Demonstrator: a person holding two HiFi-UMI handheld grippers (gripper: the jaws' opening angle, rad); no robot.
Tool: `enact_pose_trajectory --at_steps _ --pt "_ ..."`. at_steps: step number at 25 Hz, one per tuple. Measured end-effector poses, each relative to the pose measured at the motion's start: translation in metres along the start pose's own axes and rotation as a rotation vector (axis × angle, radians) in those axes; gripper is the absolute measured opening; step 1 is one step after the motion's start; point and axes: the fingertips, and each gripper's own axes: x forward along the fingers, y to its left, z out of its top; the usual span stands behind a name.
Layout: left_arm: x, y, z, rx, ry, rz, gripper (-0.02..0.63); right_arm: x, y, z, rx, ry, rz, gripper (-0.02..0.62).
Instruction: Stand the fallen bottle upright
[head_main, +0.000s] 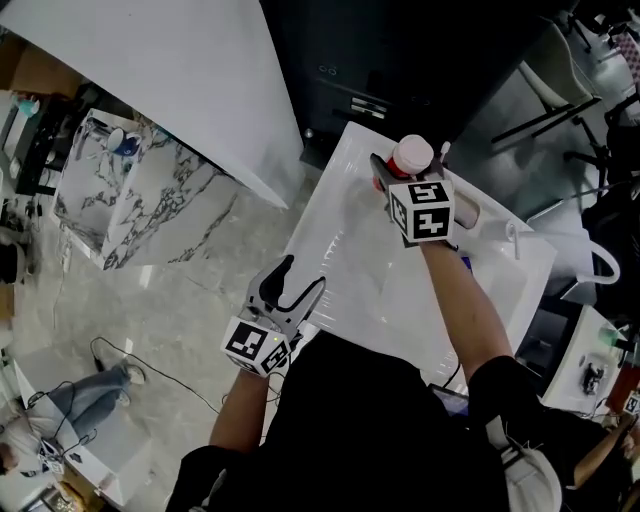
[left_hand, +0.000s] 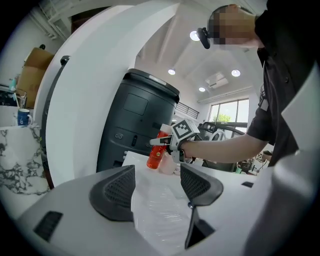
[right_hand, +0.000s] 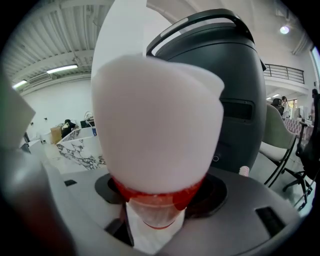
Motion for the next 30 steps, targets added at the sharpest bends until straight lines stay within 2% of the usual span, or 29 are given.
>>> enact_pose_trajectory --at_steps 12,22,30 --pt "-0.020 0.024 -0.010 -0.074 0.003 0.088 0.295 0.047 -0.007 0.003 0.034 0.002 -0.058 0.296" --pt "-0.021 0.028 -0.005 -0.044 -0.009 0.094 0.295 0.049 -0.005 0.003 0.012 -0.062 -0.110 0.304" --pt "-0.029 0.022 -0.008 -0.028 0.001 0.100 0.295 0.033 -0.002 0.011 0.046 -0.123 -0.089 0.321"
